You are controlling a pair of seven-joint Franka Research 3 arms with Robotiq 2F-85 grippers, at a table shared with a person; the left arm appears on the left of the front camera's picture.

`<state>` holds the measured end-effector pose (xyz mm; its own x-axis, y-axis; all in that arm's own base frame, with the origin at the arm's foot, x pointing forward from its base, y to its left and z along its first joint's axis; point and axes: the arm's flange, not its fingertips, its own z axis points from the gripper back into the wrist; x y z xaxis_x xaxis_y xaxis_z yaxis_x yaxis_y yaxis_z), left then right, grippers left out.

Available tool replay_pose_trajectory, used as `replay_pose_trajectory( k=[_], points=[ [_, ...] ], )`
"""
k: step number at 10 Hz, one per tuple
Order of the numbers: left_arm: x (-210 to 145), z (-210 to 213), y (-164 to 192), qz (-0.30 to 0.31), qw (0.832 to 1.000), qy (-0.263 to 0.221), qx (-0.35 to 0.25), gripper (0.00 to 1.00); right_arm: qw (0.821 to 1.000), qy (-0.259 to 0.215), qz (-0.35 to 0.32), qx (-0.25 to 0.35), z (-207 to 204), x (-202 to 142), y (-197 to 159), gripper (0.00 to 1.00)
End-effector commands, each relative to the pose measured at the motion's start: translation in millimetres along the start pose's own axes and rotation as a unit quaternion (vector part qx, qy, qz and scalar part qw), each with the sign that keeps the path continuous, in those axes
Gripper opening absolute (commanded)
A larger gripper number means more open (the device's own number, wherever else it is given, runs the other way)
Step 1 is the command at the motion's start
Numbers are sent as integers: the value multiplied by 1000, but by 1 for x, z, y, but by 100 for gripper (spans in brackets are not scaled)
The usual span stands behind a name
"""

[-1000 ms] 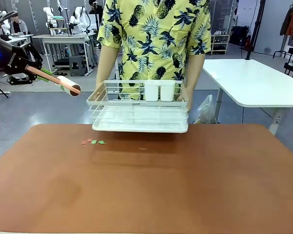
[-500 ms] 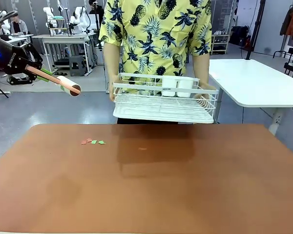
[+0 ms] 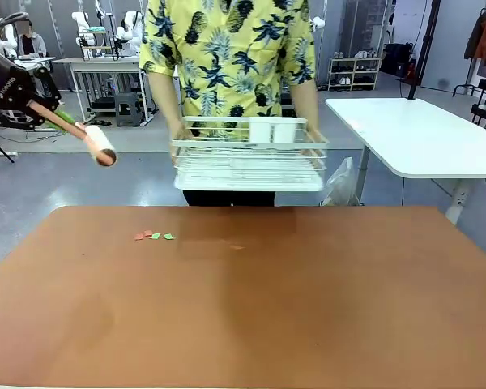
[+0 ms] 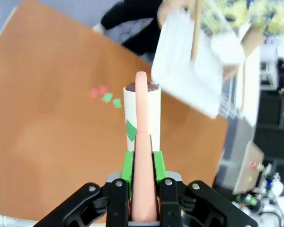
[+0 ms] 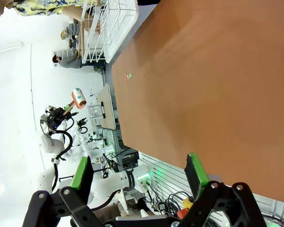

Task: Clean the table.
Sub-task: Clean the table with the Lint Roller when the human lifts the Dish drying rack.

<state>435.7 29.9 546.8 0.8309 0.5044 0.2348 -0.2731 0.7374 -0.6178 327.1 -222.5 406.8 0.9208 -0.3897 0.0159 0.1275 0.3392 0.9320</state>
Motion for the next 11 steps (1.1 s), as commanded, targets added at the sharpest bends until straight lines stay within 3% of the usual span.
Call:
replay_pose_trajectory(
  k=[1, 3, 5, 7, 8, 11],
  points=[
    [65, -10, -3, -121, 988, 94, 24, 21, 1000, 1, -2, 5, 1, -3, 4, 100],
    [98, -57, 28, -212, 963, 165, 25, 21, 1000, 1, -2, 5, 1, -3, 4, 100],
    [107, -89, 53, -226, 952, 204, 13, 21, 1000, 1, -2, 5, 1, -3, 4, 100],
    [118, -105, 66, -187, 958, 219, 7, 21, 1000, 1, -2, 5, 1, -3, 4, 100],
    [102, -110, 65, -220, 954, 202, 29, 21, 1000, 1, -2, 5, 1, -3, 4, 100],
    [102, -110, 65, -220, 954, 202, 29, 21, 1000, 1, -2, 5, 1, -3, 4, 100]
  ],
)
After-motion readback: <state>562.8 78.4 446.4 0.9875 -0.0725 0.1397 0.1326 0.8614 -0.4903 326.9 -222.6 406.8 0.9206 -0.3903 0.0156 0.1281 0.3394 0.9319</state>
